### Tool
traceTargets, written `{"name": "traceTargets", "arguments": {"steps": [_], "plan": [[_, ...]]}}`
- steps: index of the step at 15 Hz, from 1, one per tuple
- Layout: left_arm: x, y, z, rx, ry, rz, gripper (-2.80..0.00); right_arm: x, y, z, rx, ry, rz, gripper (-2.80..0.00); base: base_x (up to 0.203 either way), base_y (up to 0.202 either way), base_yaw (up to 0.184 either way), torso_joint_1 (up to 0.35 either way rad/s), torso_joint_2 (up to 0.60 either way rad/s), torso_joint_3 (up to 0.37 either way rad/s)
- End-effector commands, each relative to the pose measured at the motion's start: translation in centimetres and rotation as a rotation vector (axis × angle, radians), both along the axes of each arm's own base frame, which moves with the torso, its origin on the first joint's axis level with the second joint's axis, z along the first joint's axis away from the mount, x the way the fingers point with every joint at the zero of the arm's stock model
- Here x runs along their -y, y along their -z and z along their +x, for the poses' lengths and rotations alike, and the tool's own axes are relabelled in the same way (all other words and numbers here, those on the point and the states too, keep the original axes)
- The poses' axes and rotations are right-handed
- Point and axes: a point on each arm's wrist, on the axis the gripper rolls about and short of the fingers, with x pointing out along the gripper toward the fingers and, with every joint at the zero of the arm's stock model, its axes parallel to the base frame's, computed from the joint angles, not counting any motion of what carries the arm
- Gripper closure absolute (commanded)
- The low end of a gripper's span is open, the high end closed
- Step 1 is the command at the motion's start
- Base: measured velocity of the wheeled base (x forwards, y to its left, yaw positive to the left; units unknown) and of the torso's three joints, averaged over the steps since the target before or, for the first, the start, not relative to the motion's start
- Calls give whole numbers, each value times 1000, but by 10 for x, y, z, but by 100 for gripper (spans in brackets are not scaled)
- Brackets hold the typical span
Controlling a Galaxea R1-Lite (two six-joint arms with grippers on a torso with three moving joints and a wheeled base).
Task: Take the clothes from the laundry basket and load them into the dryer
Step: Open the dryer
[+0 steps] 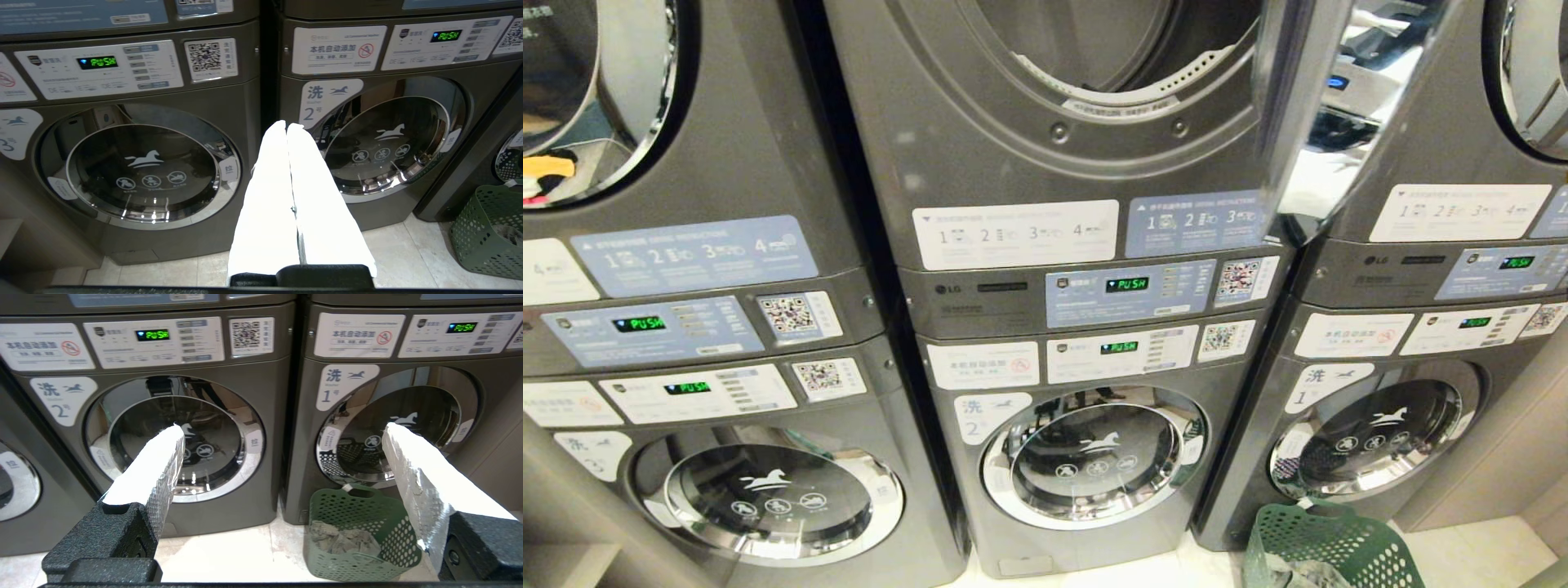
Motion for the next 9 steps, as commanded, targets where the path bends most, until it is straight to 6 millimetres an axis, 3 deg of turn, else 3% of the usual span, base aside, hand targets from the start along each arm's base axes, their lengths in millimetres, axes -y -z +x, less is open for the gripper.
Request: {"name": "traceTargets", "arguments": {"steps": [1, 9], "plan": [[0, 0, 0, -1, 0, 0, 0, 0, 0, 0, 1, -1, -1, -280, 0, -201, -3, 4, 2, 2], [0, 0, 0, -1, 0, -1, 0, 0, 0, 0, 1, 1, -2, -280, 0, -196, 1, 3, 5, 0]]}}
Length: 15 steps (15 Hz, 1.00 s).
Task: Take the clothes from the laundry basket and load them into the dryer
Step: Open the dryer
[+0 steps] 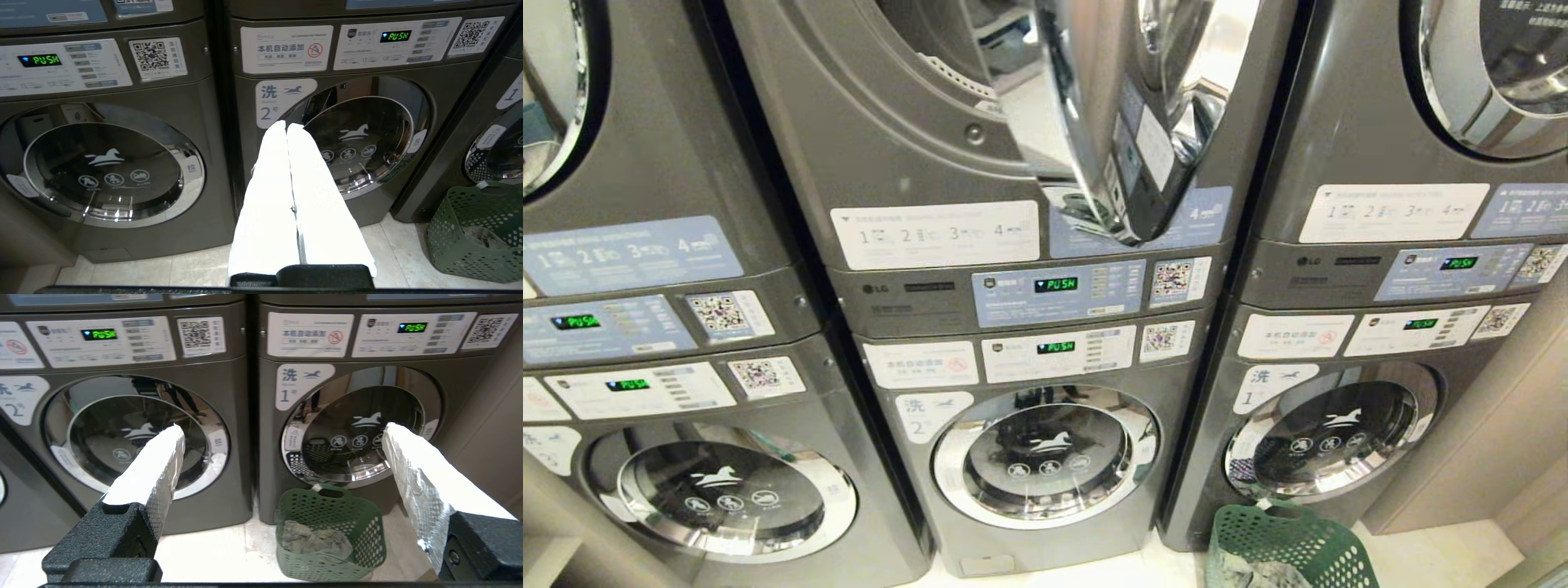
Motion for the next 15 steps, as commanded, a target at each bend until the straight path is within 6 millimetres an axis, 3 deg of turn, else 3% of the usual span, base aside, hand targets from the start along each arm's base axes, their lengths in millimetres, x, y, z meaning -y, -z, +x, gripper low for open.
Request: {"name": "traceTargets", "arguments": {"steps": [1, 15], "plan": [[0, 0, 0, -3, 0, 0, 0, 0, 0, 0, 1, 0, 1, -280, 0, -195, -1, 1, 7, 6], [0, 0, 0, -1, 3, 7, 0, 0, 0, 0, 1, -2, -3, -280, 0, -181, 2, 3, 2, 2]]}}
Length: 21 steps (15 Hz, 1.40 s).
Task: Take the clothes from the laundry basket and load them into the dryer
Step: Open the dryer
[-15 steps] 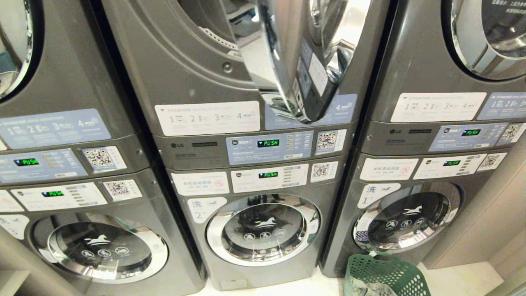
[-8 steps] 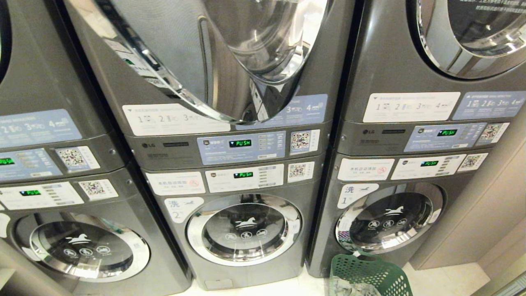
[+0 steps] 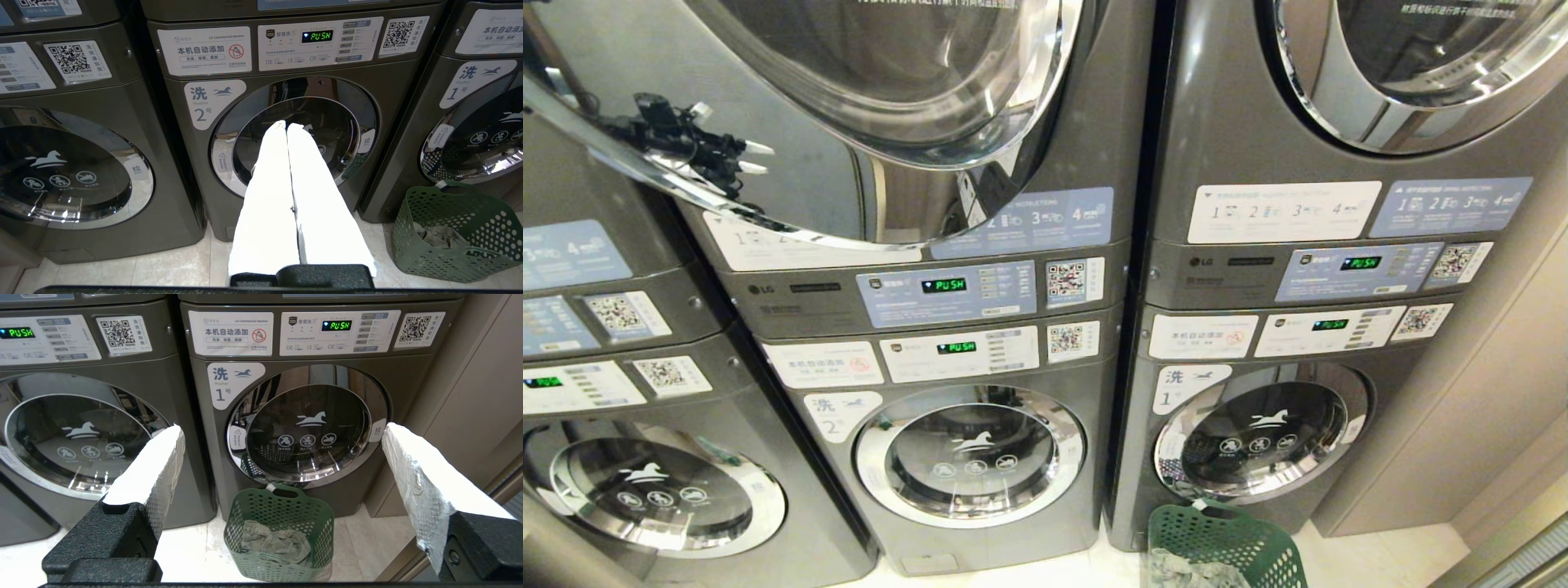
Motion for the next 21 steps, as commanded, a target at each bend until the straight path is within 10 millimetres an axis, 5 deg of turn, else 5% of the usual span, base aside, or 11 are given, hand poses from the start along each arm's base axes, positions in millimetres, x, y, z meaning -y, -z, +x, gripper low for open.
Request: {"name": "traceTargets", "arguments": {"steps": [1, 5, 9, 11, 14, 18, 21], "plan": [[0, 0, 0, 0, 0, 0, 0, 0, 0, 0, 1, -3, -6, -280, 0, 0, 0, 0, 0, 0], [0, -9, -3, 30, 18, 32, 0, 0, 0, 0, 0, 1, 7, -280, 0, 0, 0, 0, 0, 0], [2, -121, -16, 168, 144, 12, 0, 0, 0, 0, 1, 0, 4, -280, 0, 0, 0, 0, 0, 0], [4, -184, 13, 127, 198, -49, 0, 0, 0, 0, 1, -4, -7, -280, 0, 0, 0, 0, 0, 0], [7, -265, 88, 100, 264, -103, 0, 0, 0, 0, -1, 0, -11, -280, 0, 0, 0, 0, 0, 0], [13, -311, 180, 150, 387, -115, 0, 0, 0, 0, -2, 1, -6, -280, 0, 0, 0, 0, 0, 0], [15, -324, 193, 216, 426, -103, 0, 0, 0, 0, -2, 2, 9, -280, 0, 0, 0, 0, 0, 0]]}}
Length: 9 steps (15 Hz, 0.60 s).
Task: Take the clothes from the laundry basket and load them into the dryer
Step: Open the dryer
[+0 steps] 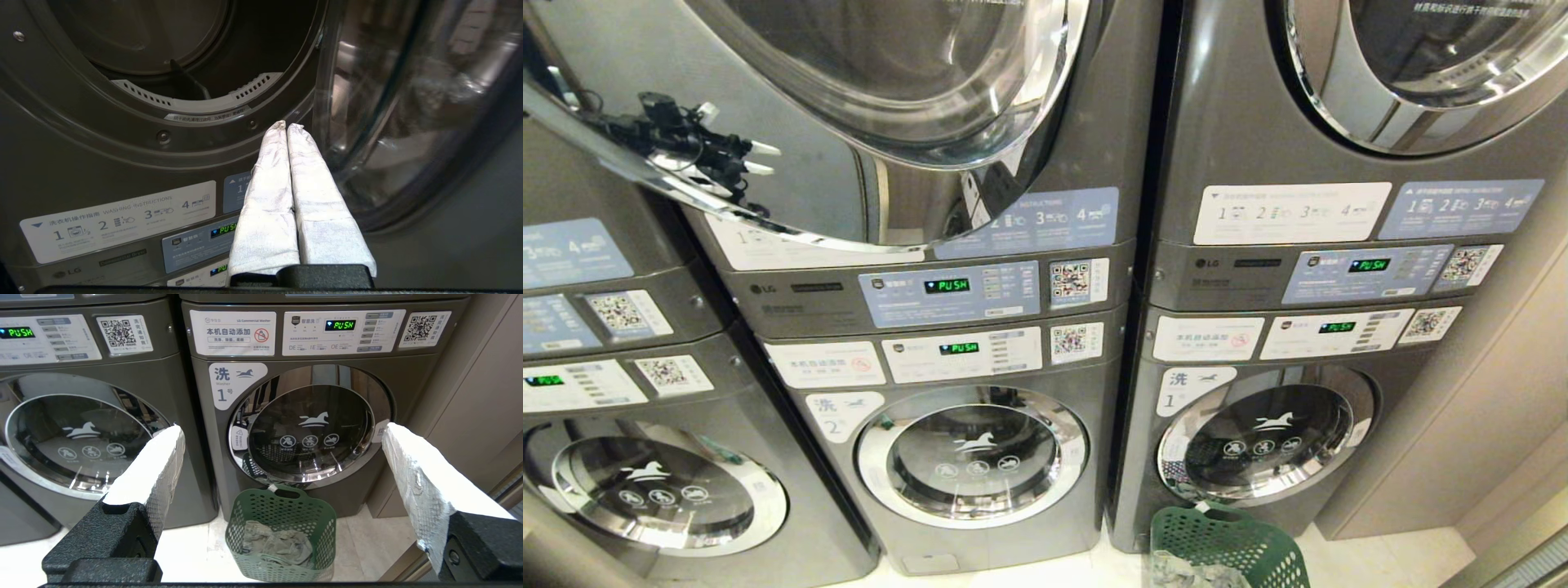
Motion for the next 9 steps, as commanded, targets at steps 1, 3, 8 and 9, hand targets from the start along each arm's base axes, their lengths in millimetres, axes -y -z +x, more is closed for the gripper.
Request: {"name": "traceTargets", "arguments": {"steps": [1, 3, 8, 9], "plan": [[1, 6, 24, -47, 5, 2, 0, 0, 0, 0, 1, 0, -1, -280, 0, 0, 0, 0, 0, 0], [3, 3, 19, -31, 21, 2, 0, 0, 0, 0, 1, 0, -2, -280, 0, 0, 0, 0, 0, 0], [23, -6, -14, 36, 187, 12, 0, 0, 0, 0, 2, 0, 0, -280, 0, 0, 0, 0, 0, 0], [23, -7, -20, 54, 188, 24, 0, 0, 0, 0, 2, 0, 0, -280, 0, 0, 0, 0, 0, 0]]}}
